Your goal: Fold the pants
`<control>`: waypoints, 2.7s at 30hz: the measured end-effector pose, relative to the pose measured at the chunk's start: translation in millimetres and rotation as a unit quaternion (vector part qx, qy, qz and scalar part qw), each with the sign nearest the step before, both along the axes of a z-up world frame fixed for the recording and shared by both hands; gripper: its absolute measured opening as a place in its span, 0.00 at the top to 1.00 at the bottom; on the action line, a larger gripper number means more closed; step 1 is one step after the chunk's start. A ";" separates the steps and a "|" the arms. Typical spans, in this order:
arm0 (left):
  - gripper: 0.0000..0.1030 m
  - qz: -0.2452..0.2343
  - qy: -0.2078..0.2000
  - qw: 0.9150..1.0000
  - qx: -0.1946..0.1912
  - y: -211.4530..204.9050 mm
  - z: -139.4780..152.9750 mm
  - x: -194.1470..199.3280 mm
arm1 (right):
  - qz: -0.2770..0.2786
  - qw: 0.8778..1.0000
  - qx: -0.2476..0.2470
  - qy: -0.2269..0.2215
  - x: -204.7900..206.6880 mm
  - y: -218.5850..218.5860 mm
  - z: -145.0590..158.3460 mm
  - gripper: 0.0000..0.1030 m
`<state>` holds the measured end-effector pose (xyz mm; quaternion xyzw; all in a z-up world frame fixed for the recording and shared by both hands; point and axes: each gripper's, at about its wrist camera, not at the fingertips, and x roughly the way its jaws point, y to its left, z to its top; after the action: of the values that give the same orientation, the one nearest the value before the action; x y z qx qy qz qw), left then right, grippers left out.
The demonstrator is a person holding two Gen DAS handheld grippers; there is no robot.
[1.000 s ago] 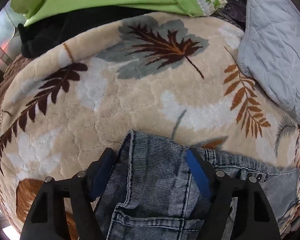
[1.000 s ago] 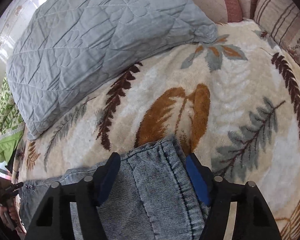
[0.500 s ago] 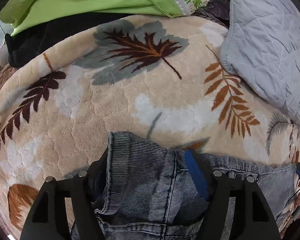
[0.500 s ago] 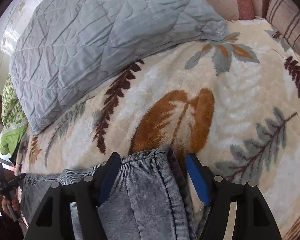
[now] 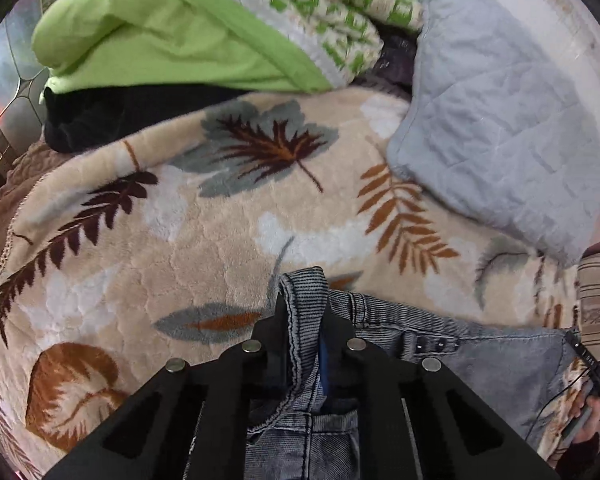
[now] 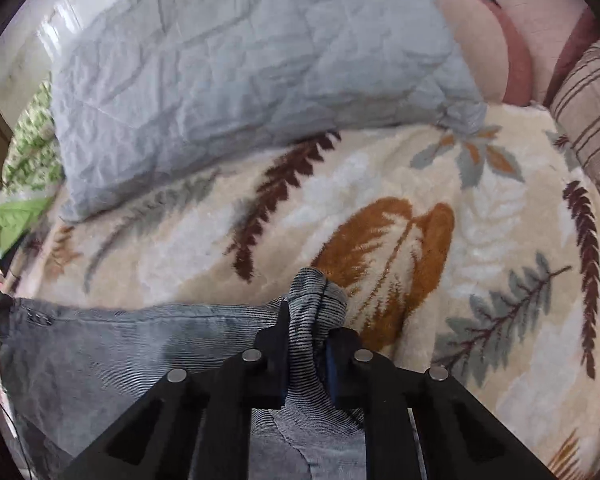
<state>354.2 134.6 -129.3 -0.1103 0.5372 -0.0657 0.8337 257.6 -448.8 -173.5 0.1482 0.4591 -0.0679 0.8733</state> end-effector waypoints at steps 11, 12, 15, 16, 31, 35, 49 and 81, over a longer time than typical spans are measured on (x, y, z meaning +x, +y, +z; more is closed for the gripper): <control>0.89 -0.011 -0.091 0.994 -0.051 33.4 76.9 -106.2 | -0.019 0.993 0.056 -0.102 -103.0 -7.2 58.6 0.87; 0.89 -0.014 -0.095 0.994 -0.053 36.4 77.7 -120.7 | -0.016 0.993 0.059 -0.103 -115.8 -5.8 57.5 0.87; 0.89 -0.015 -0.095 0.994 -0.054 45.9 72.1 -161.7 | -0.005 0.992 0.069 -0.103 -155.0 -2.7 50.4 0.87; 0.89 -0.014 -0.095 0.994 -0.058 50.5 69.0 -175.4 | -0.001 0.992 0.070 -0.103 -167.3 -0.9 46.9 0.87; 0.76 0.000 -0.014 1.000 -0.008 105.5 5.4 -281.3 | 0.115 0.991 0.062 0.031 -308.0 27.7 -12.4 0.72; 0.75 0.002 -0.030 0.999 0.030 107.5 23.5 -294.2 | 0.092 0.993 0.072 0.013 -325.0 7.7 -5.0 0.72; 0.71 -0.129 -0.094 0.987 -0.008 -17.5 53.5 -284.7 | -0.005 0.992 0.129 0.006 -247.1 -9.5 -12.0 0.69; 0.64 -0.177 0.065 0.982 0.004 -93.4 -56.9 -299.8 | -0.008 0.992 0.110 -0.067 -226.6 -11.6 -14.5 0.92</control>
<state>54.5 41.1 -186.2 -0.0140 0.6016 -0.2025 0.7726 31.0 -460.4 -188.0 0.2514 0.4029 -0.0134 0.8799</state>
